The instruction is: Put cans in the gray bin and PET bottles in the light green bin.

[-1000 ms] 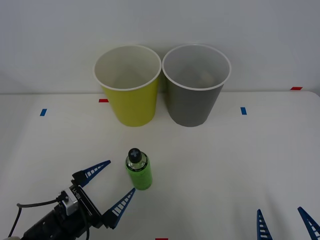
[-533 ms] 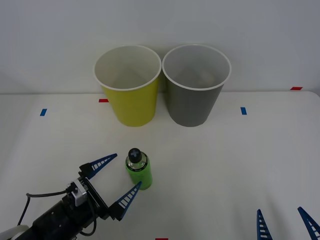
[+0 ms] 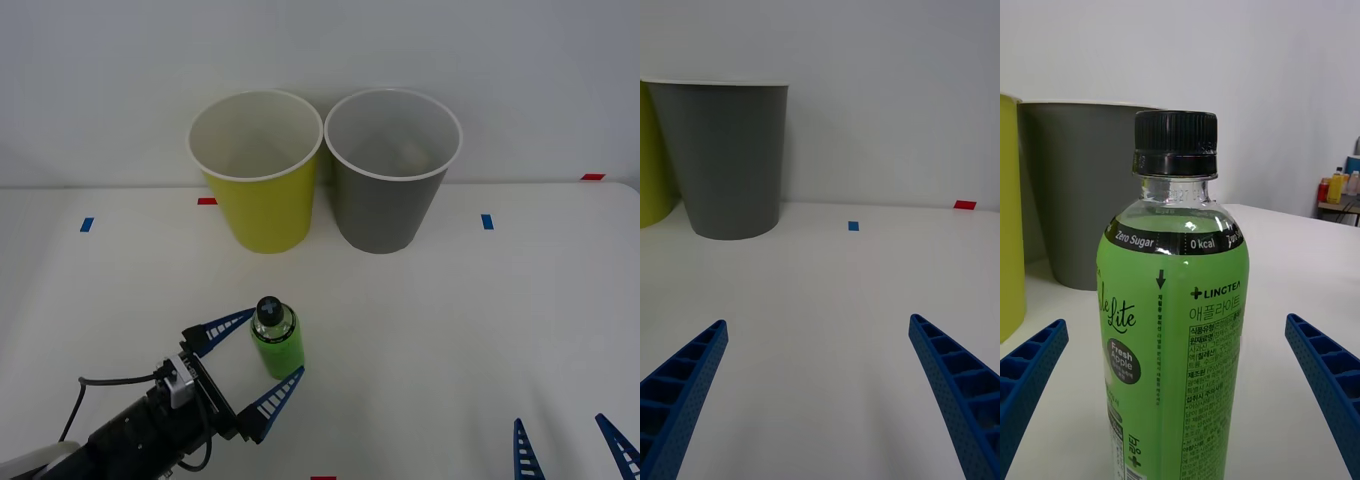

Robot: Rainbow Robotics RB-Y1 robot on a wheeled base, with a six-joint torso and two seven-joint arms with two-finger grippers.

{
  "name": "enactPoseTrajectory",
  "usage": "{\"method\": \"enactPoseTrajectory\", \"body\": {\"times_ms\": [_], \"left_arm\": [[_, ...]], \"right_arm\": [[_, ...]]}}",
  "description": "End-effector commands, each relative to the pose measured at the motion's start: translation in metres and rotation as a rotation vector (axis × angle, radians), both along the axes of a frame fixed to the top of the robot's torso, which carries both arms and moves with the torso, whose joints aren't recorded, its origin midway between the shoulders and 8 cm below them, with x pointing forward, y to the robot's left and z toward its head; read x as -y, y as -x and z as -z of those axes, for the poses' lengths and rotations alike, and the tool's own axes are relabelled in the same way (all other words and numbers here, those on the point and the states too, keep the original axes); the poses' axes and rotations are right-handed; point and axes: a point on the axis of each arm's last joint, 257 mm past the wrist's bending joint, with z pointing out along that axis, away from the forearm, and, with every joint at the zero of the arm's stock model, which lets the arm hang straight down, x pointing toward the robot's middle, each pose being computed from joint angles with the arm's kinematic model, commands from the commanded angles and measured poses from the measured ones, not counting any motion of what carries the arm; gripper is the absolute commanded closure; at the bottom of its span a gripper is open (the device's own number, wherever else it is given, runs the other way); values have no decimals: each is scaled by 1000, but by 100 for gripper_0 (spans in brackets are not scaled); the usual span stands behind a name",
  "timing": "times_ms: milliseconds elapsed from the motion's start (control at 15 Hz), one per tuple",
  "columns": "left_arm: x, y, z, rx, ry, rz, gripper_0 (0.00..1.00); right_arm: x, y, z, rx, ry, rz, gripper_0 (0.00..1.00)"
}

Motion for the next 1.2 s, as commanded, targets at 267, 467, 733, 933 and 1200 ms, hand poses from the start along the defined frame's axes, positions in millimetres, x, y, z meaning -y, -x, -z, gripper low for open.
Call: {"method": "enactPoseTrajectory", "body": {"times_ms": [267,467,733,933,1200], "left_arm": [[16,-9,-5,1,13,6,0],[26,-14,-6,-4,10,10,0],[36,-19,-7,-14,14,12,0],[39,-25,-10,-20,23,8,0],[40,-25,-11,-16,21,6,75]], "right_arm": [[0,0,0,0,0,0,18],[0,0,0,0,0,0,18],[0,0,0,0,0,0,18],[0,0,0,0,0,0,18],[0,0,0,0,0,0,18]]}}
